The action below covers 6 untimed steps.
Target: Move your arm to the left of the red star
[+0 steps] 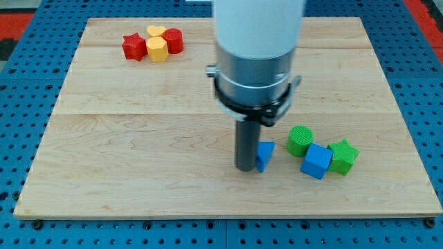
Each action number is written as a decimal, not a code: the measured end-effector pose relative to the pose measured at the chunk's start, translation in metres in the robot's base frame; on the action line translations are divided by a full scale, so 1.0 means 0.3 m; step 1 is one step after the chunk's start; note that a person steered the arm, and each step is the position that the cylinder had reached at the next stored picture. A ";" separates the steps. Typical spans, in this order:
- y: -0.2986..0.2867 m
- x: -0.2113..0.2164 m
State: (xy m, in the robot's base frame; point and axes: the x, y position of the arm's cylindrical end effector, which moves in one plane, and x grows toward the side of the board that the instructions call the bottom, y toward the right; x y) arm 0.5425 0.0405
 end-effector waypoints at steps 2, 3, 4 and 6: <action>0.068 0.010; -0.090 -0.004; -0.429 -0.136; -0.887 -0.489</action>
